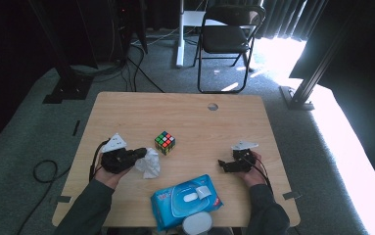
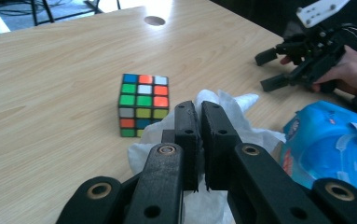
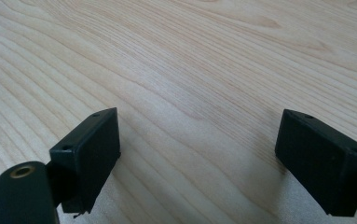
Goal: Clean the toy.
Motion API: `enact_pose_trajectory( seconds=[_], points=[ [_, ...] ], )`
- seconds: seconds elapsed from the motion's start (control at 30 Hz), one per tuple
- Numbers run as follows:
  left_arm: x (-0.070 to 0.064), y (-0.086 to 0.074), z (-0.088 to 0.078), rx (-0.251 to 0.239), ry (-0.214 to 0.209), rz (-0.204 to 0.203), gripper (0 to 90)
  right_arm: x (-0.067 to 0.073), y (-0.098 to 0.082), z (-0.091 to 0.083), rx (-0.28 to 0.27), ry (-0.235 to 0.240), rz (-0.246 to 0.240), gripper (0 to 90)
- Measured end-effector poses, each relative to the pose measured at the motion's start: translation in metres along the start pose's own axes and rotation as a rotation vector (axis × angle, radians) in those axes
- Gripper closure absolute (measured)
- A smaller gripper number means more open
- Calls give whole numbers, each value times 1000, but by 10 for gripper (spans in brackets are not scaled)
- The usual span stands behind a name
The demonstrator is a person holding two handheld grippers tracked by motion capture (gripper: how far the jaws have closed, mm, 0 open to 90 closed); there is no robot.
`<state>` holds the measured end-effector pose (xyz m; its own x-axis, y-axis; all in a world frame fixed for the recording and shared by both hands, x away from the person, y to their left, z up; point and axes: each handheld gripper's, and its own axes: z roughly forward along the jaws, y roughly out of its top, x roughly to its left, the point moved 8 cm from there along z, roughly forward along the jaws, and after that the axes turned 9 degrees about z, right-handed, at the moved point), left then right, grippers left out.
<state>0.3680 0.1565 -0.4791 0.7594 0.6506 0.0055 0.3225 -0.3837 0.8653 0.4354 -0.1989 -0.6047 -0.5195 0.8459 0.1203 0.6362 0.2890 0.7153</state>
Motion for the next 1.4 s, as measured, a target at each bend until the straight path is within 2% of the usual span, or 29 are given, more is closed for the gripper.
enact_pose_trajectory(
  seconds=[0.5,0.6,0.77,1.03,1.23,1.4],
  points=[
    [21,-3,-11,-8,58,-38,860,1,0,1,10,8,-10,117],
    [24,-3,-13,-11,64,-45,860,4,4,1,36,8,-15,202],
    [29,-5,-14,-9,73,-56,859,16,7,4,58,25,-38,202],
    [38,-7,-14,1,94,-61,860,33,28,-3,-8,78,-33,203],
    [45,-10,-14,7,106,-71,860,45,39,1,-20,116,-52,203],
    [46,-15,-10,16,104,-82,860,59,48,9,-10,140,-67,206]
  ],
)
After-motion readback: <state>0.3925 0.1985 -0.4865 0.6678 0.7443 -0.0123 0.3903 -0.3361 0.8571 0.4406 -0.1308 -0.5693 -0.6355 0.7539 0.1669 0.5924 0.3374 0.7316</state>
